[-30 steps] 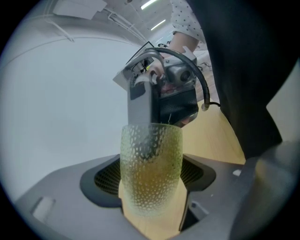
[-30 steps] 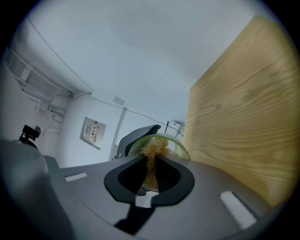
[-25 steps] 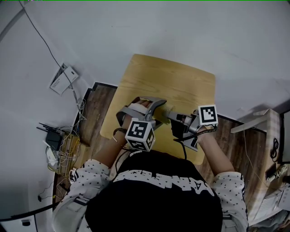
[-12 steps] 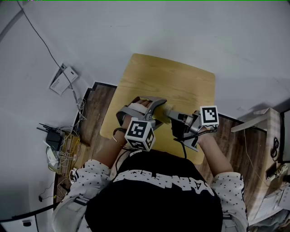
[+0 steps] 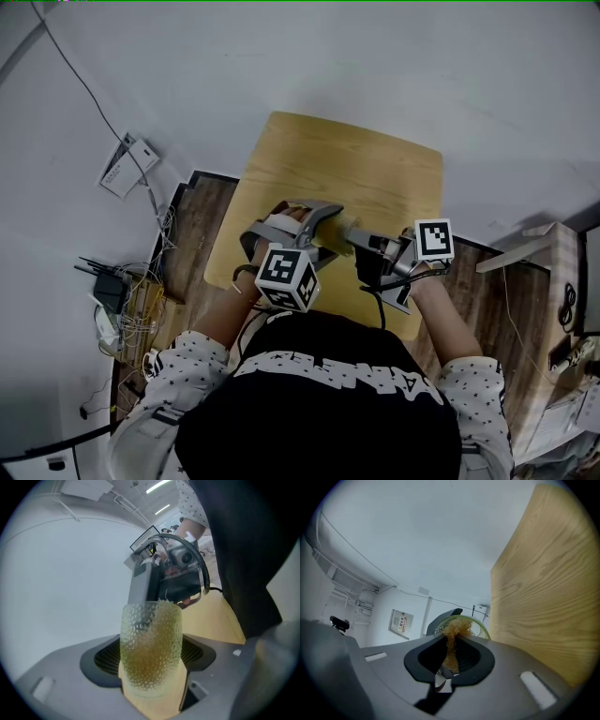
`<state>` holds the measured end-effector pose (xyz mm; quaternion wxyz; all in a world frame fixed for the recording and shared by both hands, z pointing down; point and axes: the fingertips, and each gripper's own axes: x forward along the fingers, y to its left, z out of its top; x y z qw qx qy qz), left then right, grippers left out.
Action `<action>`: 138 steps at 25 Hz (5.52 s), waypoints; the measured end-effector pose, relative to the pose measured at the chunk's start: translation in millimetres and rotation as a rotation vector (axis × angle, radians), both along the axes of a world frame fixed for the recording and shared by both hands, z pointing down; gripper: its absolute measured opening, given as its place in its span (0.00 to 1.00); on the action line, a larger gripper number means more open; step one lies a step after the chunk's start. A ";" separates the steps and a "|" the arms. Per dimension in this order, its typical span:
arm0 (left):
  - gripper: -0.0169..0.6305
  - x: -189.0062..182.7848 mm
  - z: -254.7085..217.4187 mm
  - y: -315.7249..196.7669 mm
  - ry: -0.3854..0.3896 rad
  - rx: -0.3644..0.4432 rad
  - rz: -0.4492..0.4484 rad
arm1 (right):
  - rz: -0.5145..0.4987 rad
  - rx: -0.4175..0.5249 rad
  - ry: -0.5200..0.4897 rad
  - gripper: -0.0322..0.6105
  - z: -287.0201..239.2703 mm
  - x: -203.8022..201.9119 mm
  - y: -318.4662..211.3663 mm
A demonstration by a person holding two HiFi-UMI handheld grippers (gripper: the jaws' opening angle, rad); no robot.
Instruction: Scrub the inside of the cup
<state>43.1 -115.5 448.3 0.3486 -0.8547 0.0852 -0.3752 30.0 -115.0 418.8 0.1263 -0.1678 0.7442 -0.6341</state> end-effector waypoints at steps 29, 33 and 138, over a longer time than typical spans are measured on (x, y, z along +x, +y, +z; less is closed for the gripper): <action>0.59 -32.0 -2.7 -42.0 0.113 -0.094 -0.161 | 0.065 0.054 -0.016 0.13 -9.0 9.3 -16.6; 0.59 -34.6 1.0 -47.1 0.127 -0.117 -0.173 | 0.079 0.055 -0.020 0.13 -9.9 11.2 -18.0; 0.60 -13.1 138.1 -113.0 0.461 -0.646 -0.332 | 0.430 0.093 0.403 0.14 18.5 88.3 -57.4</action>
